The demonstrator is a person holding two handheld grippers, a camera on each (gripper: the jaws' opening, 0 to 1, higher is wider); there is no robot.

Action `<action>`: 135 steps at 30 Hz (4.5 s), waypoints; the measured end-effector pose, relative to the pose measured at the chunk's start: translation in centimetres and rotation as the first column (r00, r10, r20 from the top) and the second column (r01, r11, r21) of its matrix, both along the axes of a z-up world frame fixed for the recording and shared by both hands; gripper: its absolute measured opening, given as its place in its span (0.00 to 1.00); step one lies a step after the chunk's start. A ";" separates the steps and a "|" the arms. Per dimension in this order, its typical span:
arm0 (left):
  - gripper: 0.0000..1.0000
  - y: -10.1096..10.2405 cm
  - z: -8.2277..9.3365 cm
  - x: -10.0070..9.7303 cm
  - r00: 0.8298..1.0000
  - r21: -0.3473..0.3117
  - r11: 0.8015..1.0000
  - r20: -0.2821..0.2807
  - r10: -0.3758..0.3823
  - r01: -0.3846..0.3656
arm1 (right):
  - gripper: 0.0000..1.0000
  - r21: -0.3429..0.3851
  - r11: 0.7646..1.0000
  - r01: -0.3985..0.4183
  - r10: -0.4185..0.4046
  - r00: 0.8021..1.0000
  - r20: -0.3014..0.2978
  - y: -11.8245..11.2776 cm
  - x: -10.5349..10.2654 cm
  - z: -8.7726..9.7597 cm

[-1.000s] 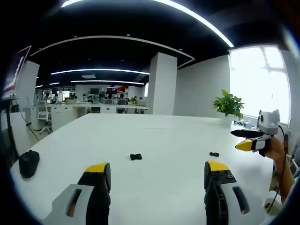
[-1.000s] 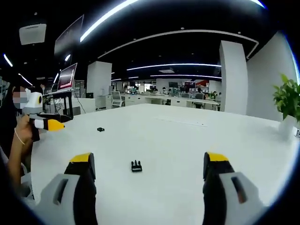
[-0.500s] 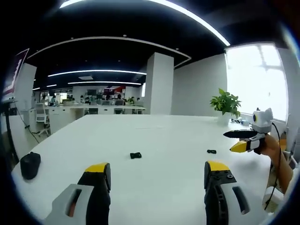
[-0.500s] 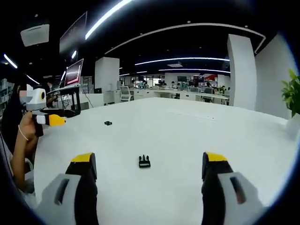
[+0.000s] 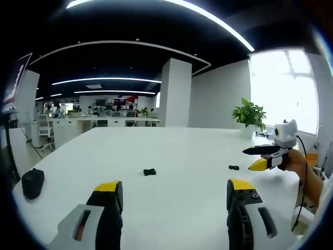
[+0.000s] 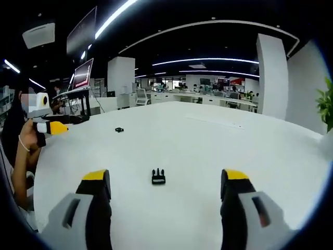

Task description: Snap the two parts of the plastic buckle together until the buckle closes and remains connected.

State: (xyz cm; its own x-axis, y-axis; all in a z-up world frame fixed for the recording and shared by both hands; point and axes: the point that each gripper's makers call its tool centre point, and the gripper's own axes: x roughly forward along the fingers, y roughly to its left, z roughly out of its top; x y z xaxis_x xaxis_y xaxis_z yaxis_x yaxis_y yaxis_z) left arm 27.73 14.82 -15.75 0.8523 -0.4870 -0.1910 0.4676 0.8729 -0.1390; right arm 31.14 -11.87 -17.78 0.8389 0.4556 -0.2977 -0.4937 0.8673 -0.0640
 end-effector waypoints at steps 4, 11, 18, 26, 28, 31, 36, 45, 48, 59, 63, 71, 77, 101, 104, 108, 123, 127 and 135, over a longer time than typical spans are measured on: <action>0.83 -0.2 -0.1 -0.2 1.000 0.005 1.000 -0.006 -0.013 0.013 | 0.85 -0.016 1.000 -0.006 0.005 1.000 -0.006 0.0 0.3 -0.1; 0.83 -0.3 0.1 -0.7 0.999 -0.001 0.999 -0.005 -0.033 0.032 | 0.82 -0.012 1.000 -0.026 0.026 0.999 -0.025 0.4 0.7 -0.3; 0.83 0.0 0.3 -1.0 0.999 -0.007 0.999 -0.001 -0.035 0.035 | 0.78 -0.008 0.999 -0.034 0.034 0.999 -0.039 0.7 0.9 -0.7; 0.83 0.4 0.5 -1.6 0.999 0.007 0.999 -0.001 -0.034 0.034 | 0.72 -0.004 0.999 -0.040 0.039 0.997 -0.063 1.1 1.1 -1.3; 0.83 0.7 0.5 -1.6 1.000 0.009 1.000 -0.002 -0.027 0.027 | 0.70 0.001 0.999 -0.042 0.042 0.997 -0.065 1.1 1.1 -1.3; 0.83 1.0 0.5 -1.7 1.000 0.011 1.000 -0.004 -0.017 0.017 | 0.68 0.001 0.999 -0.042 0.042 0.997 -0.068 1.1 1.2 -1.4; 0.83 1.2 0.5 -1.9 1.000 0.013 1.000 -0.003 -0.014 0.014 | 0.62 -0.017 0.999 -0.048 0.047 0.996 -0.078 1.0 1.3 -1.7; 0.83 1.4 0.1 -1.9 1.000 0.017 1.000 -0.012 -0.008 0.008 | 0.53 -0.011 0.998 -0.062 0.061 0.994 -0.093 1.3 1.4 -2.2; 0.83 1.4 0.0 -1.8 1.000 0.017 1.000 -0.016 -0.008 0.008 | 0.50 -0.011 0.998 -0.057 0.056 0.994 -0.092 1.2 1.6 -2.3; 0.83 1.0 -0.6 -1.5 0.999 0.019 1.000 -0.033 -0.016 0.017 | 0.31 -0.027 0.997 -0.072 0.069 0.995 -0.076 1.4 1.8 -2.3; 0.83 0.9 -0.7 -1.5 0.999 0.015 1.000 -0.034 -0.020 0.021 | 0.28 -0.030 0.996 -0.079 0.076 0.994 -0.075 1.6 1.7 -2.3; 0.83 0.7 -0.9 -1.5 0.999 0.012 0.999 -0.040 -0.031 0.032 | 0.24 -0.033 0.995 -0.097 0.094 0.992 -0.084 2.1 1.5 -2.5; 0.83 0.6 -1.1 -1.5 0.998 0.013 0.999 -0.045 -0.036 0.037 | 0.19 -0.032 0.995 -0.094 0.091 0.992 -0.086 2.0 1.6 -2.4; 0.83 0.8 -1.0 -1.6 0.998 0.013 0.999 -0.046 -0.037 0.037 | 0.12 -0.019 0.987 -0.160 0.157 0.984 -0.087 3.0 1.1 -2.2; 0.83 0.7 -1.0 -1.6 0.998 0.012 0.999 -0.045 -0.039 0.040 | 0.12 -0.015 0.982 -0.191 0.189 0.978 -0.085 3.3 1.0 -2.0; 0.83 0.6 -0.9 -1.6 0.998 0.013 0.999 -0.044 -0.043 0.043 | 0.12 -0.012 0.970 -0.242 0.240 0.966 -0.091 3.8 0.7 -1.8; 0.83 0.1 -0.9 -1.4 0.997 0.017 0.998 -0.049 -0.056 0.057 | 0.12 0.001 0.925 -0.380 0.379 0.921 -0.091 4.3 -0.1 -1.7; 0.83 0.0 -1.0 -1.4 0.997 0.018 0.998 -0.053 -0.060 0.061 | 0.12 0.001 0.915 -0.404 0.402 0.911 -0.089 4.3 -0.3 -1.6; 0.82 0.4 -0.6 -0.6 0.997 0.022 0.998 -0.039 -0.064 0.065 | 0.12 -0.007 0.900 -0.436 0.434 0.898 -0.071 4.1 -0.5 -1.0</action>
State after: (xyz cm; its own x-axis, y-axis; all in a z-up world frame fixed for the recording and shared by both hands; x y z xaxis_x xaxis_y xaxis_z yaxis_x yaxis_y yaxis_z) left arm 27.11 15.19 -16.35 0.8114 -0.5355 -0.2341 0.5175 0.8445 -0.1381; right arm 30.69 -7.80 -18.83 0.5367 0.7634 -0.3594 -0.8251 0.5639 -0.0346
